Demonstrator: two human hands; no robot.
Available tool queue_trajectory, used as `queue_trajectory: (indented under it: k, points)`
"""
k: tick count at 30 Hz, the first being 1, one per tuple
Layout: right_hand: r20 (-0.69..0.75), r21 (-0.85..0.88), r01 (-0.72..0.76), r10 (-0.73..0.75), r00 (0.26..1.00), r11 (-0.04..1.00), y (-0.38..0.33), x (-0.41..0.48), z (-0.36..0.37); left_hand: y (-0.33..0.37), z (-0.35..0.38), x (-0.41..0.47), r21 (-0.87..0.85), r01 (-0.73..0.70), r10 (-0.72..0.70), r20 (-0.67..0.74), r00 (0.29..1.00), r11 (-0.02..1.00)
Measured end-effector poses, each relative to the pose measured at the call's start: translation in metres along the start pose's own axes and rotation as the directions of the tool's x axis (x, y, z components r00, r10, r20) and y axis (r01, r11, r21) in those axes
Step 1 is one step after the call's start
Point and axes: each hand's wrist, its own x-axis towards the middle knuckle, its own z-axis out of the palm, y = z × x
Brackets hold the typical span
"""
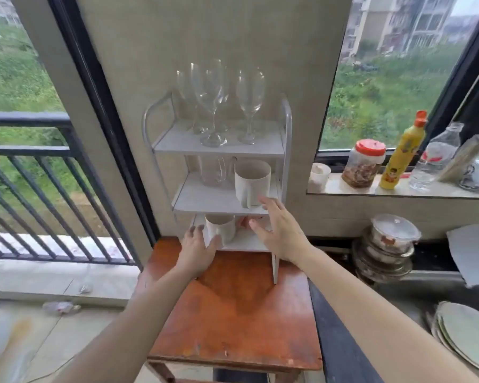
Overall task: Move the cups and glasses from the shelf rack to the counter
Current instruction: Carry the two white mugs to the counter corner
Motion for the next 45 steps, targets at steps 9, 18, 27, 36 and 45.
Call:
queue_trajectory:
  k: [9, 18, 27, 36, 45]
  points:
    - [-0.025, 0.545, -0.257, 0.321, 0.947, 0.798, -0.023, 0.048, 0.041, -0.016, 0.028, 0.051, -0.188, 0.057, -0.037, 0.108, 0.993, 0.981]
    - [0.021, 0.683, -0.331, 0.436, 0.900, 0.651, -0.030, 0.058, 0.041, -0.022, 0.026, 0.040, -0.582, 0.267, -0.088, 0.317, 0.944, 0.768]
    - [-0.149, 0.724, -0.229, 0.473, 0.869, 0.650, -0.039, 0.000, 0.042, -0.050, 0.032, -0.033, -0.597, 0.173, -0.117, 0.131, 0.984, 0.783]
    - [-0.211, 0.766, -0.336, 0.707, 0.675, 0.549, 0.000, -0.157, 0.077, -0.064, 0.085, -0.105, -0.576, 0.198, -0.118, 0.174, 0.978, 0.793]
    - [-0.464, 0.824, -0.286, 0.873, 0.151, 0.489, 0.044, -0.318, 0.002, 0.054, 0.175, -0.179, -0.594, 0.172, 0.128, 0.428, 0.894, 0.786]
